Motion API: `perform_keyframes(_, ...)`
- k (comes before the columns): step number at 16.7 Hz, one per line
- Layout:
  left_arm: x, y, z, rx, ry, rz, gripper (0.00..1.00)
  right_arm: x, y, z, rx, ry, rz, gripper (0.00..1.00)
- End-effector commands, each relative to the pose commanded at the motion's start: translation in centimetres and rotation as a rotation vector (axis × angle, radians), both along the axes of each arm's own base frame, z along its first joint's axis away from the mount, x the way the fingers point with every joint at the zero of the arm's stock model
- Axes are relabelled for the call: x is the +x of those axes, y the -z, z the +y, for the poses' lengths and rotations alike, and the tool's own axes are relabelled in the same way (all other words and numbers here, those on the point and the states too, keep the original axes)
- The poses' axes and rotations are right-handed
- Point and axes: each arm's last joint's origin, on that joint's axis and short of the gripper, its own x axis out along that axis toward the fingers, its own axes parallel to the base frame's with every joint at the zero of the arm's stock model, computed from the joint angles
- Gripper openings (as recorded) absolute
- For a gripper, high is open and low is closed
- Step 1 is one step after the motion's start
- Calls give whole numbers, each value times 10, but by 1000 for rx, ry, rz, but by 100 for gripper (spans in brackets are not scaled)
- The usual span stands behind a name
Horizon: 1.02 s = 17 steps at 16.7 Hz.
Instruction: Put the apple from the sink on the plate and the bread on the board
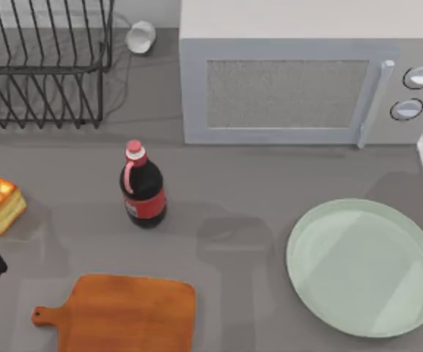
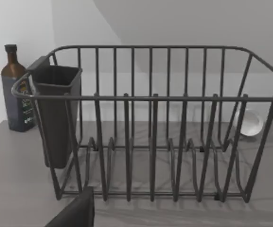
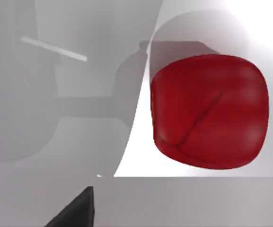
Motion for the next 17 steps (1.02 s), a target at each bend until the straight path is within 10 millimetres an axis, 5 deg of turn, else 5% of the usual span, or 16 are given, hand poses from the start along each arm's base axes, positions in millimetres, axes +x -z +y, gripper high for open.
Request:
perform_keyframes(7, 0, 0, 0, 0, 0, 0, 100, -4, 105, 0, -4, 3, -11, 100)
perform_keyframes(12, 0, 0, 0, 0, 0, 0, 100, -5, 112, 0, -2, 3, -6, 100)
perform_keyframes(17, 0, 0, 0, 0, 0, 0, 100, -5, 112, 0, -2, 3, -6, 62)
